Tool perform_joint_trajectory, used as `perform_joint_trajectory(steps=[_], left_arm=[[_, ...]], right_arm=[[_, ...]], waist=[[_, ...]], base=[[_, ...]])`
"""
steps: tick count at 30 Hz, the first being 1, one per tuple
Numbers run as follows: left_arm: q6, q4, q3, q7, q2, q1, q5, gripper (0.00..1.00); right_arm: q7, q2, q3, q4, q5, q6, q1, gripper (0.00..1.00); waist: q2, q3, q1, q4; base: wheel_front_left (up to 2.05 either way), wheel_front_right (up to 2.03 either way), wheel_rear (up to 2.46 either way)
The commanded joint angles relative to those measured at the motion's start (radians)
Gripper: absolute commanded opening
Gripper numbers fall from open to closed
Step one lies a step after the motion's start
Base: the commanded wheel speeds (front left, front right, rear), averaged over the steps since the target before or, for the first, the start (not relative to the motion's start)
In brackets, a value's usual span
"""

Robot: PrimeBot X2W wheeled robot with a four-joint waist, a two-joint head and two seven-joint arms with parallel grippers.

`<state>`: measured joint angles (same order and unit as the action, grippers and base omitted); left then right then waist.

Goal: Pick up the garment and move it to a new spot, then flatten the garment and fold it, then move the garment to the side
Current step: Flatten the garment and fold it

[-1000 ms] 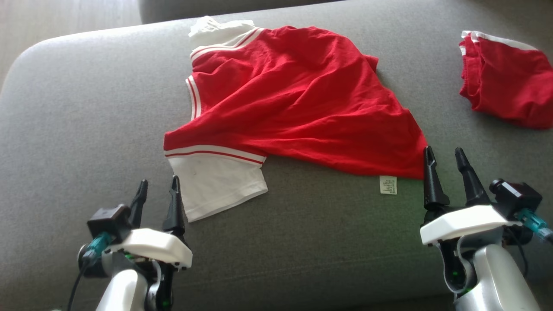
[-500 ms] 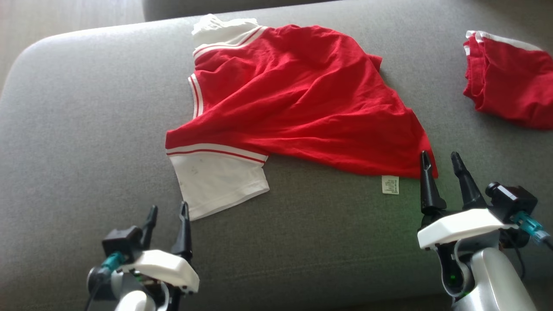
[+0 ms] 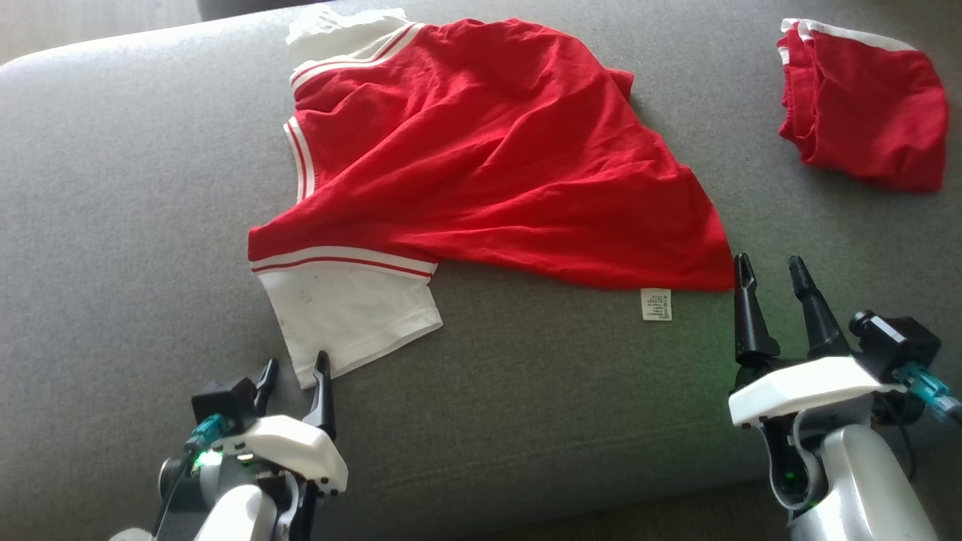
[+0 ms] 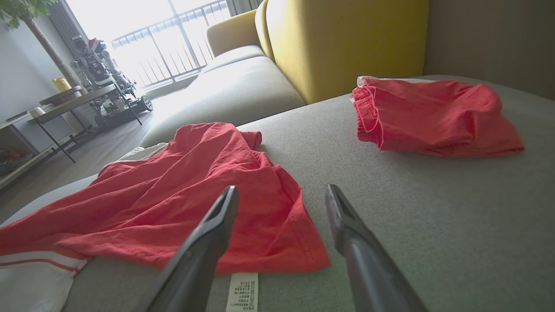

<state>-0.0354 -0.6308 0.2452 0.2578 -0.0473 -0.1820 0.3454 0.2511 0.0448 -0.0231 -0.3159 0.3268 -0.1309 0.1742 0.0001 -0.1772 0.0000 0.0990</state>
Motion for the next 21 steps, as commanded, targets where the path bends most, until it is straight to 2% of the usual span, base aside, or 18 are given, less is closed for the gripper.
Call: perform_joint_trajectory(steps=[1, 8, 9, 10, 11, 12, 21], left_arm=[[-0.006, -0.009, -0.02, 0.004, -0.003, -0.034, -0.002, 1.0], [-0.01, -0.1, 0.004, 0.004, -0.003, -0.063, 0.018, 1.0], [-0.007, -0.107, 0.009, 0.004, -0.003, -0.065, 0.021, 0.84], [-0.004, -0.112, 0.014, 0.004, -0.003, -0.067, 0.024, 0.41], [-0.002, -0.115, 0.018, 0.004, -0.003, -0.068, 0.026, 0.08], [-0.001, -0.116, 0.022, 0.004, -0.003, -0.07, 0.027, 0.0], [-0.008, -0.038, 0.023, 0.004, -0.003, -0.049, 0.021, 0.0]], right_arm=[[0.011, 0.005, 0.022, 0.037, 0.002, 0.0, 0.027, 1.0], [0.011, 0.005, 0.016, 0.036, 0.007, 0.0, 0.029, 1.0], [0.011, 0.005, 0.016, 0.034, 0.008, 0.0, 0.029, 1.0], [0.011, 0.005, 0.015, 0.032, 0.008, 0.0, 0.028, 1.0], [0.011, 0.005, 0.014, 0.031, 0.009, 0.0, 0.028, 1.0], [0.011, 0.005, 0.013, 0.029, 0.009, 0.0, 0.028, 1.0], [0.011, 0.005, -0.001, 0.0, 0.018, 0.0, 0.026, 1.0]], waist=[[-0.0001, -0.003, 0.0, 0.004], [-0.0001, -0.003, 0.0, 0.007], [-0.0001, -0.002, 0.0, 0.006], [-0.0001, 0.0, 0.0, 0.005], [-0.0001, 0.002, 0.0, 0.004], [-0.0001, 0.003, 0.0, 0.002], [-0.0001, 0.029, 0.0, -0.014]], base=[[0.0, 0.0, 0.0], [0.0, 0.0, 0.0], [0.0, 0.0, 0.0], [0.0, 0.0, 0.0], [0.0, 0.0, 0.0], [0.0, 0.0, 0.0], [0.0, 0.0, 0.0]])
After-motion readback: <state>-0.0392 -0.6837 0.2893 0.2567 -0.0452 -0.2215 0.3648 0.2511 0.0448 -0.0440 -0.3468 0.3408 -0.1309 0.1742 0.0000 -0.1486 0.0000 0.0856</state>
